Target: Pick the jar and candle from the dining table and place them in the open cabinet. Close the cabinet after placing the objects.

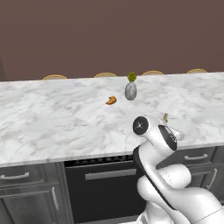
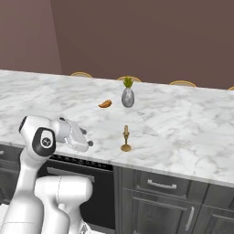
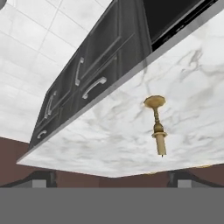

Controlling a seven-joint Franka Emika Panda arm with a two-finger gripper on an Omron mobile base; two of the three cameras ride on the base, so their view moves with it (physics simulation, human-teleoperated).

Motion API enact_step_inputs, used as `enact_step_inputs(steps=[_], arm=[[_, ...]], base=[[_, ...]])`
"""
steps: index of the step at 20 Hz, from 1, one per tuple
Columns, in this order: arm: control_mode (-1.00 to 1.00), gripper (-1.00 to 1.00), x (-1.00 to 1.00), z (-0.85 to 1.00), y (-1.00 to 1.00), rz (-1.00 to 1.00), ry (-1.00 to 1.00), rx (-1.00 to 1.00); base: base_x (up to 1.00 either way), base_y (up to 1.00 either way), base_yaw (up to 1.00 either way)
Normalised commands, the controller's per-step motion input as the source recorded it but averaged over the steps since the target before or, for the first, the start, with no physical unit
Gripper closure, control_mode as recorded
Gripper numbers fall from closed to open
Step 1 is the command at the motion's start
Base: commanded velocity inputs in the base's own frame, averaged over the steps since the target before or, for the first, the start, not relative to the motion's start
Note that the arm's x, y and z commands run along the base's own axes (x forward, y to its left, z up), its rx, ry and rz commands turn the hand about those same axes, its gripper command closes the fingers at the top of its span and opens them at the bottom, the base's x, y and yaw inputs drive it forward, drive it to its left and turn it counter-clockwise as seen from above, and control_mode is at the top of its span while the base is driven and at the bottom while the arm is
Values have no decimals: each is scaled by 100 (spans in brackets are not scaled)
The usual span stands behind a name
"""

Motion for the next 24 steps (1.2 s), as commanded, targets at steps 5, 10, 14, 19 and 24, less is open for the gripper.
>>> enact_step_inputs(steps=[5,10,14,19,24], arm=[[-100,-100,40,-31,0,0,0,-2],[-100,-100,43,-23,0,0,0,-1],[-100,-100,48,-20,0,0,0,0],[-100,-100,43,-25,0,0,0,0],[-100,-100,33,-32,0,0,0,0]], base=[[0,0,0],[0,0,0],[0,0,0],[0,0,0],[0,0,0]])
